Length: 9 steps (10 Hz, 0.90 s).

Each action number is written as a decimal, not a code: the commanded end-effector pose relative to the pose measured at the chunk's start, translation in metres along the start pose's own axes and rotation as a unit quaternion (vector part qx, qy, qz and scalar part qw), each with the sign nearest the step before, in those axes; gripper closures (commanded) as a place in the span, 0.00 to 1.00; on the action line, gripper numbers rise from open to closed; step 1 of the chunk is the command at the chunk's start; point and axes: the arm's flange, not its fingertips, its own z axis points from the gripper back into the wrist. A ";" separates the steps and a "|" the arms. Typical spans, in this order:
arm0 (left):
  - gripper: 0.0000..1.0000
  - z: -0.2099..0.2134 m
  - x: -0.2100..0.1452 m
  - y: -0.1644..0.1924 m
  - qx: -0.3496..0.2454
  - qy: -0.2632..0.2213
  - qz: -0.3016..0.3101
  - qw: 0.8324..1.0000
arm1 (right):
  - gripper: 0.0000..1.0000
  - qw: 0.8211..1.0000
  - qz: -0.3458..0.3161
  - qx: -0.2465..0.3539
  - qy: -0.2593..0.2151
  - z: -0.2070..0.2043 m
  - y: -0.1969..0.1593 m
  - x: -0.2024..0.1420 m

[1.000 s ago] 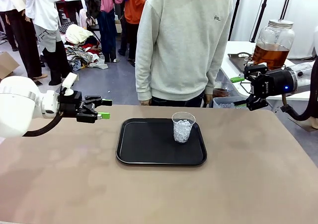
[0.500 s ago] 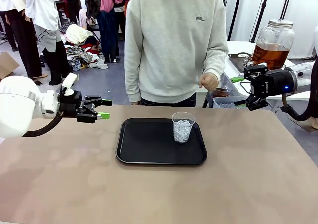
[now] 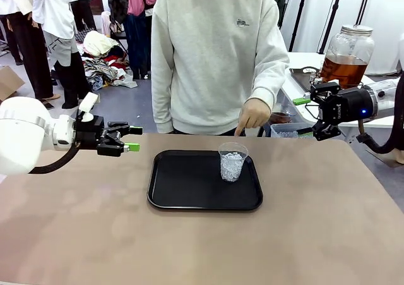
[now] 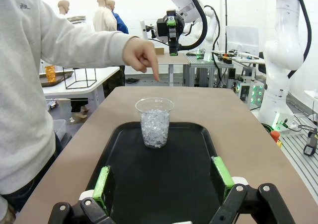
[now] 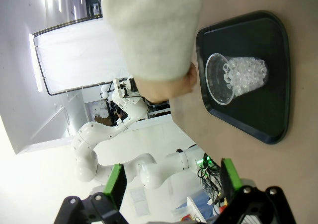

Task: Pour the drink into the iced cup.
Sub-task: Pick up the iced cup indicated by the human and present it to them.

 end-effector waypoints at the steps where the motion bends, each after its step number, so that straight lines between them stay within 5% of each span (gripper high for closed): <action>1: 0.00 -0.001 0.002 0.000 0.001 0.000 0.001 1.000 | 0.00 1.000 0.000 0.001 0.000 0.000 0.001 0.000; 9: 0.00 -0.001 0.002 0.000 0.001 0.000 0.001 1.000 | 0.00 1.000 0.000 0.001 0.000 0.000 0.001 0.000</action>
